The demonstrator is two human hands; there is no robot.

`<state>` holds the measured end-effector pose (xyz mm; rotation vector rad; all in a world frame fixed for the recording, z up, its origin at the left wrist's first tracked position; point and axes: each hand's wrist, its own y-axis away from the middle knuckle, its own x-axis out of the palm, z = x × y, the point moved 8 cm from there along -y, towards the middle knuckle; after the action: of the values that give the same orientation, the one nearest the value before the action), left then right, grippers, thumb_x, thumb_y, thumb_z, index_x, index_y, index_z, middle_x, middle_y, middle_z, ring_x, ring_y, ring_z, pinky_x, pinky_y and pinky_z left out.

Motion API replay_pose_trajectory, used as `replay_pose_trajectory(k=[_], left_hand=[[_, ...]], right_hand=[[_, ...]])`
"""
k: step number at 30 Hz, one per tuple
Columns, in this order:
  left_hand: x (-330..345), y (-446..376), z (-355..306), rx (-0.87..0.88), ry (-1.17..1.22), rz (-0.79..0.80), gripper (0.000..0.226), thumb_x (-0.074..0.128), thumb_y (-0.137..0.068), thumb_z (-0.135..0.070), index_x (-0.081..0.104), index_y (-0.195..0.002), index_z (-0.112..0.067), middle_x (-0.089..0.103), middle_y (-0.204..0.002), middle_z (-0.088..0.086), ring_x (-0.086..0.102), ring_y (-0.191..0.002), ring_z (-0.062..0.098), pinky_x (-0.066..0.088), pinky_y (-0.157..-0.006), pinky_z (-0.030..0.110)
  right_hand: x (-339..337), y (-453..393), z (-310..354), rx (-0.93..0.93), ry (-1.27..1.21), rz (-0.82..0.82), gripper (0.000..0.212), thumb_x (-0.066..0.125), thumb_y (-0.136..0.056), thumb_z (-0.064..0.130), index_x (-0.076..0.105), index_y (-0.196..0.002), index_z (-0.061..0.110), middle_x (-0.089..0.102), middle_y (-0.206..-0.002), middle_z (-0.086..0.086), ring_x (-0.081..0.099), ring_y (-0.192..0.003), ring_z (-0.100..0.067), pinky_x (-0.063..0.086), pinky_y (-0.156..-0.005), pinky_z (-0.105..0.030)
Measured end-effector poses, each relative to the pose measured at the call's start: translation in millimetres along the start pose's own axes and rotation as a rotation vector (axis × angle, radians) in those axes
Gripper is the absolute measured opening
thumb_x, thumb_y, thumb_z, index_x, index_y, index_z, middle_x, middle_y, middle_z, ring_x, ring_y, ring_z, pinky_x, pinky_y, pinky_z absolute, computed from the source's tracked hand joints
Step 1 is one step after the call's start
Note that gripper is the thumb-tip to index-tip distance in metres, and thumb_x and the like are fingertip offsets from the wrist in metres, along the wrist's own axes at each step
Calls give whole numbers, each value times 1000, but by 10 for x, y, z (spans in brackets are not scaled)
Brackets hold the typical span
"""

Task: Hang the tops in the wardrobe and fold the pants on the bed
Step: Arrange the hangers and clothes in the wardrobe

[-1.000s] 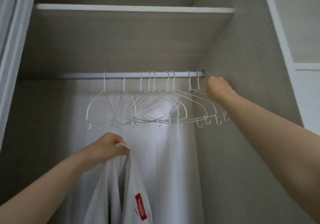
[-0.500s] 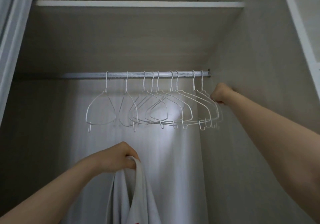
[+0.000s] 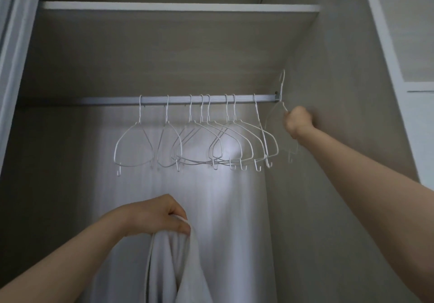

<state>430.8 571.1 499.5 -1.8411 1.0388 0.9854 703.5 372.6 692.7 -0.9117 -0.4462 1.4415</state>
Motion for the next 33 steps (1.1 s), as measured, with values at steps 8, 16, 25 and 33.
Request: replay_pose_trajectory(k=[8,16,25,33], left_hand=[[-93,209,78,40,-37,-435,49,70,-89,-24,37,-54,-9,29,-57,1,28,-53,11,25,-51,24],[197,459,467,-173,105,-595,39,63,-93,-23,49,-60,-7,43,-60,7,39,-59,17,29,-57,31],[652,673,756,-424,367,-608,20,71,-88,-25,70,-75,-9,58,-64,3,50,-54,12,34,-46,22],[682,853,866,-521,405,-682,23,73,-85,-28,70,-77,-7,67,-91,12,61,-79,24,48,-75,33]], right_hand=[[-190,856,-150,32,4,0,32,46,-95,12,59,-112,-12,58,-121,-32,55,-114,-45,46,-89,-40],[-170,1869,-584,209,-132,306,18,50,-93,16,52,-78,5,51,-83,-15,50,-72,-26,45,-67,-32],[-211,3175,-1007,629,-377,912,13,44,-99,34,51,-97,23,67,-103,2,58,-89,-27,41,-88,-69],[-401,3527,-931,680,-876,1365,17,49,-95,37,52,-89,22,66,-91,-16,67,-85,-35,35,-93,-72]])
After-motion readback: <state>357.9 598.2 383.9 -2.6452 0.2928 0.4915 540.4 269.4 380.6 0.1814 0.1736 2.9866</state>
